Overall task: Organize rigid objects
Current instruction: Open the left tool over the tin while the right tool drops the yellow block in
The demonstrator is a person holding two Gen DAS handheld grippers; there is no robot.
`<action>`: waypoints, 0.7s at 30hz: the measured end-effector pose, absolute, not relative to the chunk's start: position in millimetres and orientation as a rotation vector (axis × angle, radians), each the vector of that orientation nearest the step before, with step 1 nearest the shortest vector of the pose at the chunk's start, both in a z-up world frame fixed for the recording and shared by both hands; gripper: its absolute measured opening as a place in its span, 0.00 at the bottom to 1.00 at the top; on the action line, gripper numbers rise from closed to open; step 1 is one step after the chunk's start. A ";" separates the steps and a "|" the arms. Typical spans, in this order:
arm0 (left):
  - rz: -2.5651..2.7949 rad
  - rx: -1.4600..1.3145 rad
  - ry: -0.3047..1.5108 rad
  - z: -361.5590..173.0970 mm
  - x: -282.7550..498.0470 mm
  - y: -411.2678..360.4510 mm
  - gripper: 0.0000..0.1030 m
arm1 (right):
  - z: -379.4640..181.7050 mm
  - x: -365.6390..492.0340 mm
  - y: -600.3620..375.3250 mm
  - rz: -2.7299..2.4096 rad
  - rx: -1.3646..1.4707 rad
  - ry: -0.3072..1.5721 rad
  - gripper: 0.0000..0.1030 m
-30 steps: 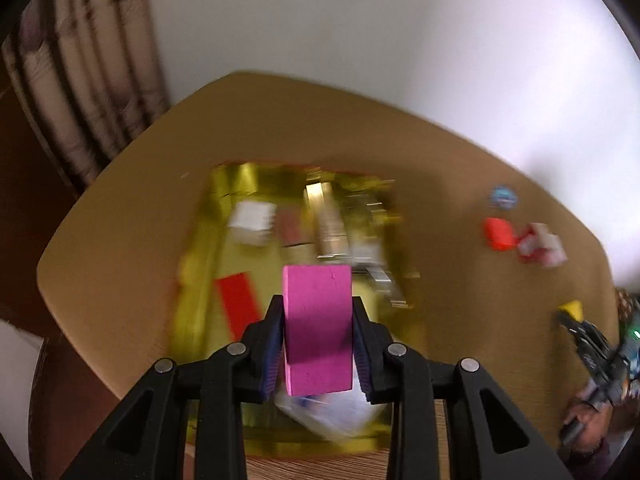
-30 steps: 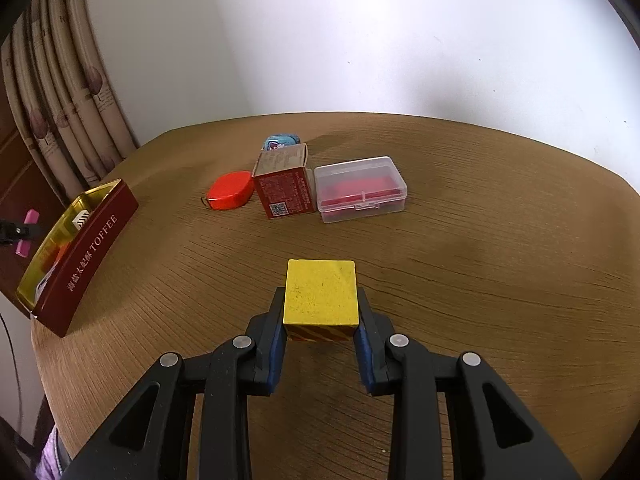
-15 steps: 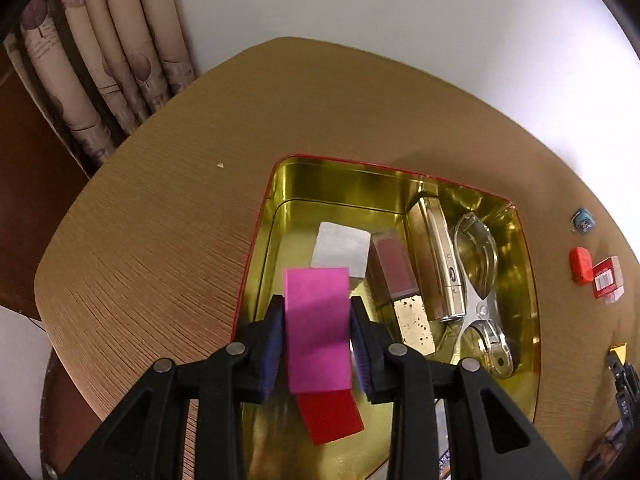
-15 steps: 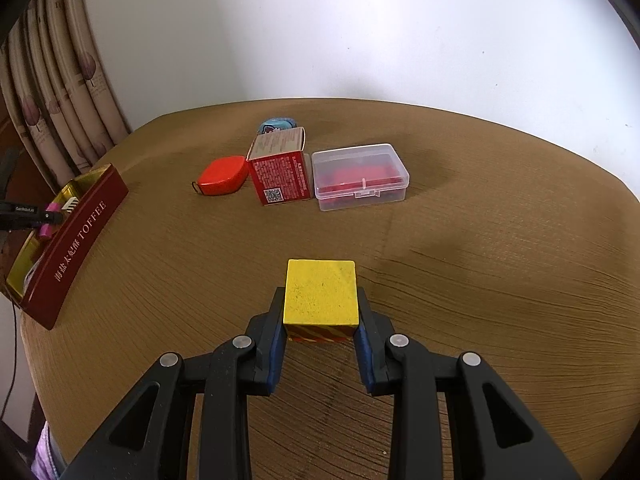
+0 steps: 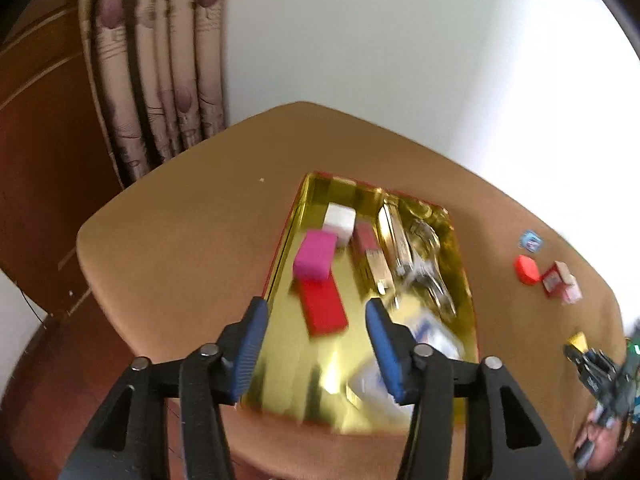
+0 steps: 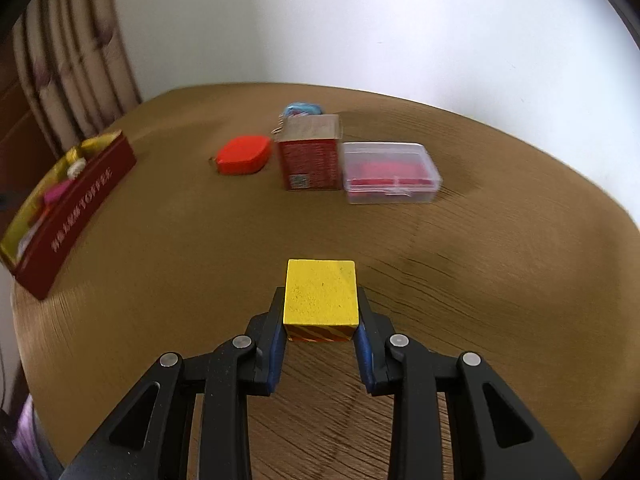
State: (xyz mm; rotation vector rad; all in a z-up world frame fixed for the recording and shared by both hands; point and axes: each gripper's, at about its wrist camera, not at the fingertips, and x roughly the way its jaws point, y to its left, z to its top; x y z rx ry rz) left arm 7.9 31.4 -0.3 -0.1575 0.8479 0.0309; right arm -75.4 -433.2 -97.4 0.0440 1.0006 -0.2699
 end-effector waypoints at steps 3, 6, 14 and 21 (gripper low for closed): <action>0.041 -0.160 0.831 -8.0 -28.5 33.5 0.52 | -85.8 -67.4 -418.1 -0.226 0.084 0.996 0.28; 0.041 -0.186 0.839 -10.9 -48.8 38.1 0.52 | -60.5 -51.9 -384.8 -0.141 0.098 0.956 0.28; 0.020 -0.276 0.841 -7.9 -51.6 56.1 0.52 | -39.1 41.8 -262.6 0.213 0.246 1.000 0.28; -0.004 -0.332 0.875 -12.1 -47.2 67.6 0.53 | -88.0 106.0 -187.7 0.291 0.268 1.137 0.28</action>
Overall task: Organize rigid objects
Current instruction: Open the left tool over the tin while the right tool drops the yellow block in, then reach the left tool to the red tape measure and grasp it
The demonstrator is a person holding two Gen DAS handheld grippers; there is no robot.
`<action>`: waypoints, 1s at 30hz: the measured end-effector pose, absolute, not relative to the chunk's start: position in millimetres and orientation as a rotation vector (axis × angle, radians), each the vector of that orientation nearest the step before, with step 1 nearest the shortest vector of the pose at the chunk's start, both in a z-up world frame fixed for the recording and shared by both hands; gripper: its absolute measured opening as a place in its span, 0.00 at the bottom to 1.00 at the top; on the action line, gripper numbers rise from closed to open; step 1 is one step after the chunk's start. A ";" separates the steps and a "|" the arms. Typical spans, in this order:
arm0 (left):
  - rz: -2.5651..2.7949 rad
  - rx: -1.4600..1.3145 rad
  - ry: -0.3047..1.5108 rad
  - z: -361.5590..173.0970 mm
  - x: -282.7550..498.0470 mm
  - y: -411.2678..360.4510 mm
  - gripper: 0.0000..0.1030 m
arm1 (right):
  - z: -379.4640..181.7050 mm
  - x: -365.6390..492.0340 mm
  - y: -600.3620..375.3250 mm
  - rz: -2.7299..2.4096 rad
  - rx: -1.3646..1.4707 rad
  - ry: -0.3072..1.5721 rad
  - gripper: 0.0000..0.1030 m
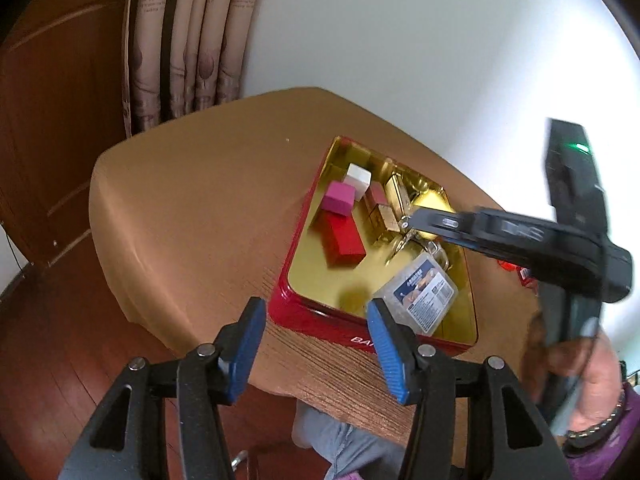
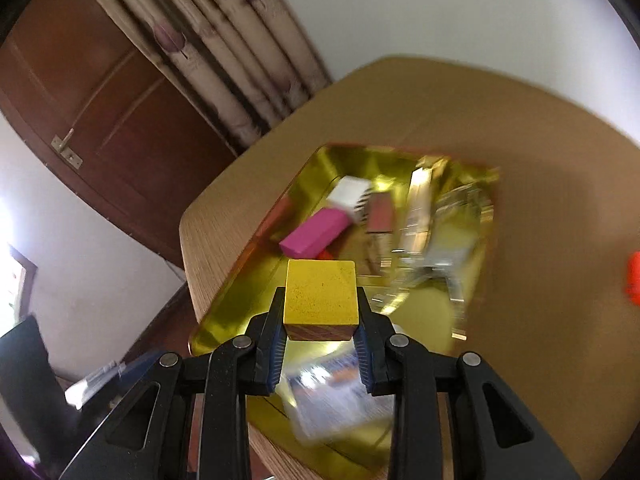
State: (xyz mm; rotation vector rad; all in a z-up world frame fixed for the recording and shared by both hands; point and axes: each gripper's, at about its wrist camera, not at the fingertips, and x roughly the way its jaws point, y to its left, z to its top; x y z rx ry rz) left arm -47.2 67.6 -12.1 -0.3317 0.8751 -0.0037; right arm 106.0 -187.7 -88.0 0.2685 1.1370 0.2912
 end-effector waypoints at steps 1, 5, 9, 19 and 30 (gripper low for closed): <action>-0.010 -0.344 0.880 -13.2 -46.5 69.5 0.53 | -92.8 109.9 -182.5 0.279 0.257 1.145 0.28; -0.018 -0.388 0.888 -17.0 -44.9 77.1 0.53 | -105.8 117.6 -170.0 0.250 0.226 1.169 0.28; -0.015 -0.433 0.911 -23.9 -43.0 83.8 0.53 | -112.0 124.8 -163.7 0.232 0.203 1.173 0.29; -0.008 -0.394 0.905 -21.0 -46.8 73.8 0.53 | -56.9 44.9 -231.8 0.100 0.220 0.895 0.51; -0.165 -0.173 0.862 -7.5 -53.4 -2.8 0.53 | -56.1 -113.6 -429.1 -0.556 -0.087 0.830 0.65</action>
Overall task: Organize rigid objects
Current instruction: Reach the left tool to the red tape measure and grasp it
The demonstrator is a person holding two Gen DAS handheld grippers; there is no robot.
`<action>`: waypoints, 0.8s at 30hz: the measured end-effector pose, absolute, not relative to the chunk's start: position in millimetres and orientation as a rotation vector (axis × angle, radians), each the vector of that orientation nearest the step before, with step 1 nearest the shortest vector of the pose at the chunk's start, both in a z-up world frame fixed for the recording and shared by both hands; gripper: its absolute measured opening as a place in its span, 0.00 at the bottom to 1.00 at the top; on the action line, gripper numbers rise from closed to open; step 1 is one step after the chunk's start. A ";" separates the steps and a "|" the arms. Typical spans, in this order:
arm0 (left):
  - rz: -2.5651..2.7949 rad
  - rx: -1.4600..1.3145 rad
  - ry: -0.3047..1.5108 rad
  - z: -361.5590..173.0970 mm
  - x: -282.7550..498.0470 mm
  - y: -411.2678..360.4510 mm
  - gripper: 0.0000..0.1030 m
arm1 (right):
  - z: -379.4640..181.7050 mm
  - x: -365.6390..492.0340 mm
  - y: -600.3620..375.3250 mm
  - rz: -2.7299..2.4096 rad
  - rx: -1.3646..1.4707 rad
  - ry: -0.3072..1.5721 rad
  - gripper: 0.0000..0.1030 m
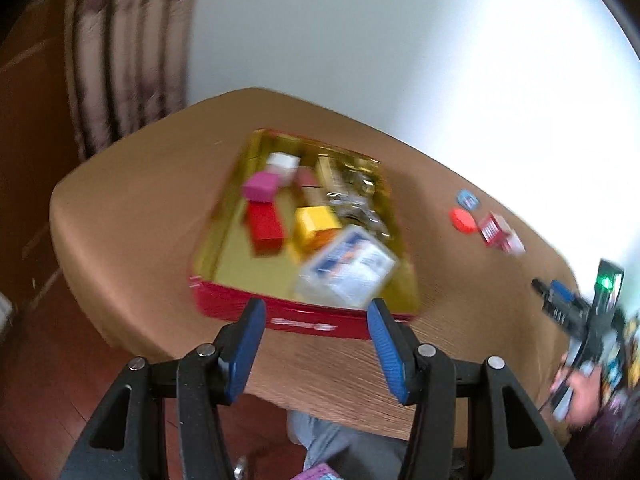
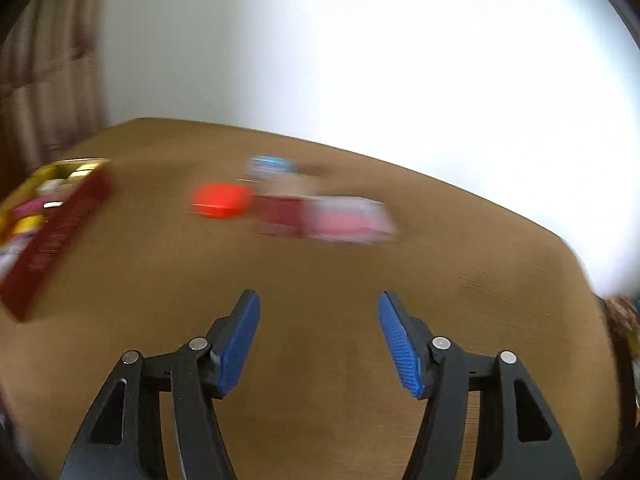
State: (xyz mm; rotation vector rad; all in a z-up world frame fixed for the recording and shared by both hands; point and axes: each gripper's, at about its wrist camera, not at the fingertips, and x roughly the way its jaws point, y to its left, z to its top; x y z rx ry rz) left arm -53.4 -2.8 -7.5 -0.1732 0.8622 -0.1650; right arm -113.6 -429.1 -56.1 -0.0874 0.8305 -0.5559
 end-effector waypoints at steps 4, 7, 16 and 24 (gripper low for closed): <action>-0.255 -0.134 0.924 -5.5 -34.6 -53.6 0.53 | -52.9 -139.5 -479.3 -0.704 -0.020 0.798 0.80; -0.322 -0.102 0.974 -2.5 -5.3 -100.3 0.53 | -46.2 -159.6 -498.3 -0.720 0.091 0.740 0.98; -0.401 -0.039 1.071 -13.5 108.3 -225.6 0.53 | -37.4 -179.5 -511.7 -0.647 0.210 0.675 0.99; -0.342 0.040 1.154 -54.2 175.5 -276.1 0.53 | -35.9 -176.6 -503.3 -0.579 0.260 0.652 0.99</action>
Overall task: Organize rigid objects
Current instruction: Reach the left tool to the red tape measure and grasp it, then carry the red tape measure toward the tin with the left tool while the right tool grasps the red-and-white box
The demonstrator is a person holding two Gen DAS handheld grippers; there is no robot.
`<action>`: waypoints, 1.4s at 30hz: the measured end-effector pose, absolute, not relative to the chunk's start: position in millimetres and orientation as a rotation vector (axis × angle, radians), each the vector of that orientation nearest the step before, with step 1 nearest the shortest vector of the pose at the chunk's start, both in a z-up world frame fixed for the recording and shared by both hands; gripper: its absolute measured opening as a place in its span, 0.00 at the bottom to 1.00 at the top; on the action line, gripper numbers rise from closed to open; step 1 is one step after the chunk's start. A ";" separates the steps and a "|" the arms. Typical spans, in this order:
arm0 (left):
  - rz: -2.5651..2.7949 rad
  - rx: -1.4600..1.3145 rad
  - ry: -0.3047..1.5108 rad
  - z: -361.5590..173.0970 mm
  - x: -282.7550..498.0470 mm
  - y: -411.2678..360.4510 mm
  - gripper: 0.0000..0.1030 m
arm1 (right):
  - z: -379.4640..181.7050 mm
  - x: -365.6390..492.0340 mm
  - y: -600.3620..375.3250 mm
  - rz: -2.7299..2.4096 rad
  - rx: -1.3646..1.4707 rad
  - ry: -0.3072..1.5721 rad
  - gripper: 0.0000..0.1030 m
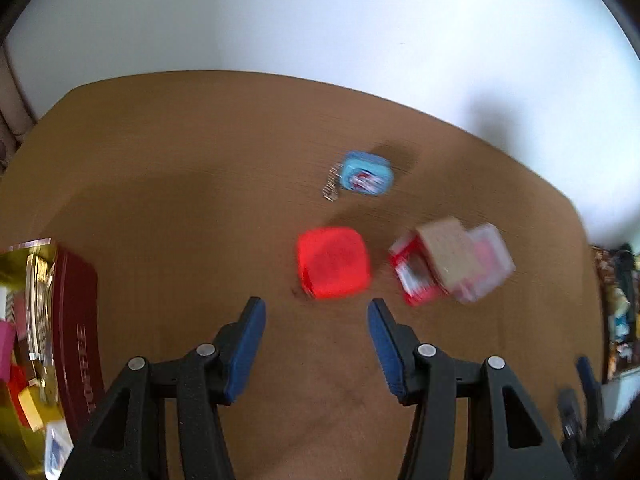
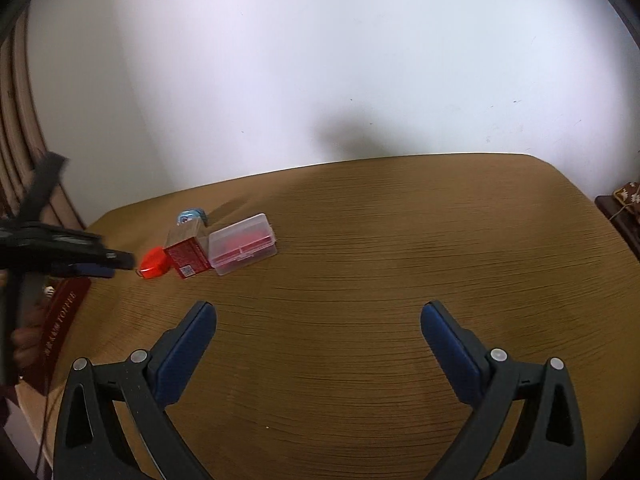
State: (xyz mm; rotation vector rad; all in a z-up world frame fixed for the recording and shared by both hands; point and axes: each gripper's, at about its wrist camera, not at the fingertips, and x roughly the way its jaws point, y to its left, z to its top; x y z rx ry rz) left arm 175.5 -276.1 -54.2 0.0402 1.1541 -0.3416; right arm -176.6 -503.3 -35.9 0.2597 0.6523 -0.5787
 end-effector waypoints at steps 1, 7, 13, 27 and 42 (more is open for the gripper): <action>-0.334 0.041 1.156 -57.2 182.6 -277.1 0.53 | -36.0 -177.0 -503.3 -0.573 0.263 0.650 0.99; -0.355 0.036 1.193 -71.2 206.7 -286.1 0.53 | -35.9 -177.2 -501.4 -0.543 0.274 0.652 0.99; -0.373 0.051 1.189 -77.4 218.7 -301.1 0.56 | -34.0 -179.0 -500.0 -0.530 0.283 0.654 0.99; -0.353 -0.064 1.107 -86.0 201.5 -289.0 0.47 | -38.5 -180.5 -502.7 -0.532 0.301 0.657 0.99; -0.470 -0.171 1.166 -85.7 76.7 -233.1 0.47 | -42.5 -176.2 -507.6 -0.549 0.304 0.674 0.99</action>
